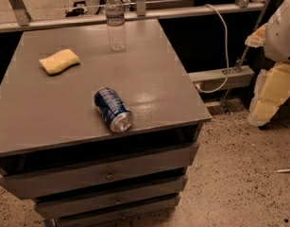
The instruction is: Move water bottle near pepsi can
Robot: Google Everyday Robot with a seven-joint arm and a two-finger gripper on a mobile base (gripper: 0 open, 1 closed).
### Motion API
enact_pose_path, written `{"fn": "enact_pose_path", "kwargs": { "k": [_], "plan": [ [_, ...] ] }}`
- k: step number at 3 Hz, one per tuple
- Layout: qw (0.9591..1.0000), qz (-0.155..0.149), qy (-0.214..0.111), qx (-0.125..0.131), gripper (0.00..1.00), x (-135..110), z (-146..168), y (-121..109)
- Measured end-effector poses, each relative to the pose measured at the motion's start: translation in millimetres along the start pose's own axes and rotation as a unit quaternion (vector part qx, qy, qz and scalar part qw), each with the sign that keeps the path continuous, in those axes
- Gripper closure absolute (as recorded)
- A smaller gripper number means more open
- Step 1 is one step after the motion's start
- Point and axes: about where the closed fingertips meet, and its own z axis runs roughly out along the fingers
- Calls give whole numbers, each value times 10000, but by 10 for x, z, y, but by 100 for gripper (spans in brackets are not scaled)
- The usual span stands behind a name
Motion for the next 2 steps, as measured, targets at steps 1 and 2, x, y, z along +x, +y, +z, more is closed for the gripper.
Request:
{"fn": "enact_pose_path", "kwargs": {
  "k": [1,2],
  "plan": [
    [10000,2,-33,12,0,-14,12,-15],
    [9983,60,-575,110,0,-255,265,-265]
  ]
}}
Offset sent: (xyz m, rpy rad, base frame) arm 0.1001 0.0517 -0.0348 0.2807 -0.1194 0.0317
